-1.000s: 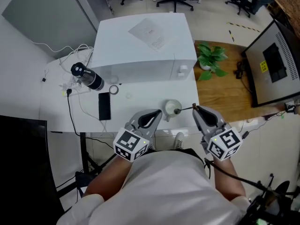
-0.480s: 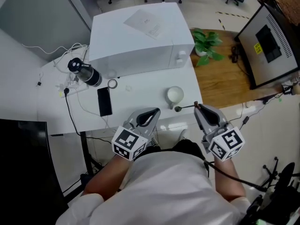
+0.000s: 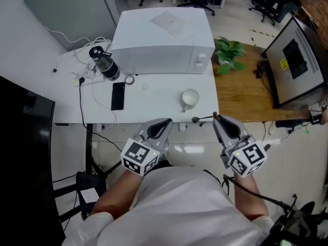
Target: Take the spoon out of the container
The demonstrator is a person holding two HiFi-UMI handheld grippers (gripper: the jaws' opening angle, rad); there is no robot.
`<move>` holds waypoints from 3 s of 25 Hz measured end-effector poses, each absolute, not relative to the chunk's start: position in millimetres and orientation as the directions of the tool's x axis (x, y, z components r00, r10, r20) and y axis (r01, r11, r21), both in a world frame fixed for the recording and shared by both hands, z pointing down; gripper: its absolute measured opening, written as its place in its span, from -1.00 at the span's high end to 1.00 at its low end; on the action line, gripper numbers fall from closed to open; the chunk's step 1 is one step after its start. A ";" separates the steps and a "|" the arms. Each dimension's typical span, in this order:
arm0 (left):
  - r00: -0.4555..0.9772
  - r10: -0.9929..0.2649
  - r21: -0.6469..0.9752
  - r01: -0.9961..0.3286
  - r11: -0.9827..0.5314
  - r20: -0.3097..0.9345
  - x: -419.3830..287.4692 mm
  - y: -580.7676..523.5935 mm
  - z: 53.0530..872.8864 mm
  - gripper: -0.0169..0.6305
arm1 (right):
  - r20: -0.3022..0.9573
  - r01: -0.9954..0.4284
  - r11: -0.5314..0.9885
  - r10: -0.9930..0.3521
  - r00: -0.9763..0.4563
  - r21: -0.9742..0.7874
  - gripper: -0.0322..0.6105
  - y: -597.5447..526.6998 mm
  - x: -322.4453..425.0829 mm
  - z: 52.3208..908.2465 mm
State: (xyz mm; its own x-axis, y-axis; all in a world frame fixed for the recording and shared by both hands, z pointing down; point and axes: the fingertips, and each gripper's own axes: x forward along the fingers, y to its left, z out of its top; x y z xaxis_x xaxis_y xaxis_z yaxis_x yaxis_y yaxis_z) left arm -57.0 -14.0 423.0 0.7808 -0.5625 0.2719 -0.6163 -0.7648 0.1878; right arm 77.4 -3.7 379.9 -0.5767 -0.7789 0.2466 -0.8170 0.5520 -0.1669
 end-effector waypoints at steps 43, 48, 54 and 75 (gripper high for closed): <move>0.789 -0.547 0.207 -0.606 -0.768 0.279 -49.7 136.0 407.5 0.93 | 0.263 -0.826 0.514 -0.784 -0.562 -0.233 0.75 155.9 85.2 393.4; 0.788 -0.552 0.218 -0.610 -0.762 0.274 -51.5 133.6 411.2 0.93 | 0.274 -0.828 0.514 -0.782 -0.559 -0.222 0.75 156.6 82.5 395.7; 0.789 -0.551 0.215 -0.607 -0.765 0.271 -48.1 135.5 409.4 0.93 | 0.276 -0.820 0.531 -0.772 -0.572 -0.216 0.76 154.6 81.0 395.2; 0.781 -0.560 0.217 -0.619 -0.755 0.276 -48.1 131.0 411.8 0.93 | 0.302 -0.810 0.546 -0.752 -0.586 -0.212 0.76 147.3 77.0 401.4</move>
State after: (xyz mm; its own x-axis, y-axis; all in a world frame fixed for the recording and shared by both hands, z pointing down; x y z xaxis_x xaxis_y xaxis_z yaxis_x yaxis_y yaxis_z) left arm -48.1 131.0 411.8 0.7809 -0.5605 0.2758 -0.6186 -0.7553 0.2166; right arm 77.0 147.3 401.4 -0.5862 -0.7518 0.3020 -0.8102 0.5464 -0.2121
